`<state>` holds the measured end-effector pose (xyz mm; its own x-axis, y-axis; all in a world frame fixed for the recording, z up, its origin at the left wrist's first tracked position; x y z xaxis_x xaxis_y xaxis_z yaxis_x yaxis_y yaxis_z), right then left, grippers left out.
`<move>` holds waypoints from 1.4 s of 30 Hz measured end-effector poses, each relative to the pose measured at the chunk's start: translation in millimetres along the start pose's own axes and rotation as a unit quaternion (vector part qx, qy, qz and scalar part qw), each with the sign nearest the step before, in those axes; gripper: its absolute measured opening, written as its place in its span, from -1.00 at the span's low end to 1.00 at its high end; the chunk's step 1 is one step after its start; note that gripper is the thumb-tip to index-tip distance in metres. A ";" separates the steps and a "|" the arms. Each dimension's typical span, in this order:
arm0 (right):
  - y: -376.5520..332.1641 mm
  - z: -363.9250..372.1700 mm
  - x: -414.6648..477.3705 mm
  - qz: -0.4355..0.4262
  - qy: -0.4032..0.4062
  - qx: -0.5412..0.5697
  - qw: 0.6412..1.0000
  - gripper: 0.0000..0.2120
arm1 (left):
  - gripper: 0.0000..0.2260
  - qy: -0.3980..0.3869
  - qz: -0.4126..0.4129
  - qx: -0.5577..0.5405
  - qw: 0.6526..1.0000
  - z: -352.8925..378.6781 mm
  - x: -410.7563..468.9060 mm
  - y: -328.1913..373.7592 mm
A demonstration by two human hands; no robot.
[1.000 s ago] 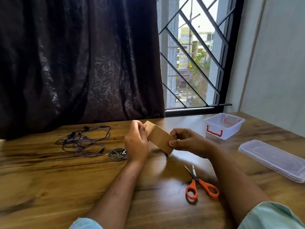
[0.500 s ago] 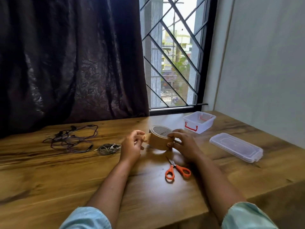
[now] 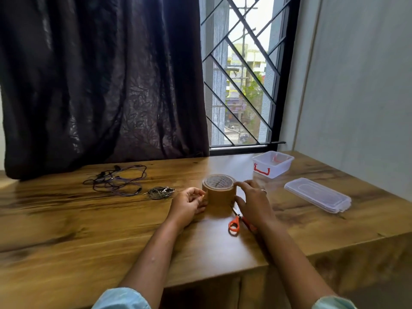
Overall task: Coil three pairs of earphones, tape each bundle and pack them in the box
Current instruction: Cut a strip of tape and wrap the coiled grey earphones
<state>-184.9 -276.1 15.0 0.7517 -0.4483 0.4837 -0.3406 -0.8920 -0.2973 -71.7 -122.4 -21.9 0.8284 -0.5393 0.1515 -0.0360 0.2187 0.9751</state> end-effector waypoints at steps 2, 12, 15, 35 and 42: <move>-6.4 -14.9 -20.9 0.033 0.017 -0.066 0.997 -0.71 | -0.83 -0.004 -0.012 -0.009 1.000 0.6 -7.3 -0.8; -37.7 -25.2 -64.9 0.040 -0.183 -0.158 0.970 -0.71 | -0.89 0.071 0.070 0.201 0.974 -2.9 -28.7 14.4; -44.8 -25.8 -62.2 0.013 -0.242 -0.160 0.957 -0.68 | -0.86 0.088 0.089 0.251 0.960 0.2 -30.7 20.2; -47.2 -18.3 -64.0 -0.028 -0.229 -0.257 0.939 -0.73 | -0.89 0.139 0.132 0.286 0.939 12.0 -12.3 27.3; -42.9 -22.3 -57.5 0.003 -0.256 -0.172 0.951 -0.81 | -0.92 0.142 0.127 0.326 0.926 8.7 -11.6 24.3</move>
<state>-226.1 -213.4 18.3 0.8956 -0.4448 -0.0075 -0.4444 -0.8953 0.0298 -87.1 -117.9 1.4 0.8570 -0.2822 0.4312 -0.5033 -0.2779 0.8182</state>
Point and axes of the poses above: each hand's wrist, its own x-axis towards the middle knuckle, its own z-axis out of the palm, y = z × x, the point moved 7 cm from there along x, towards the middle knuckle, and after that the axes turned 12 degrees about -x, right-handed, at the moved point
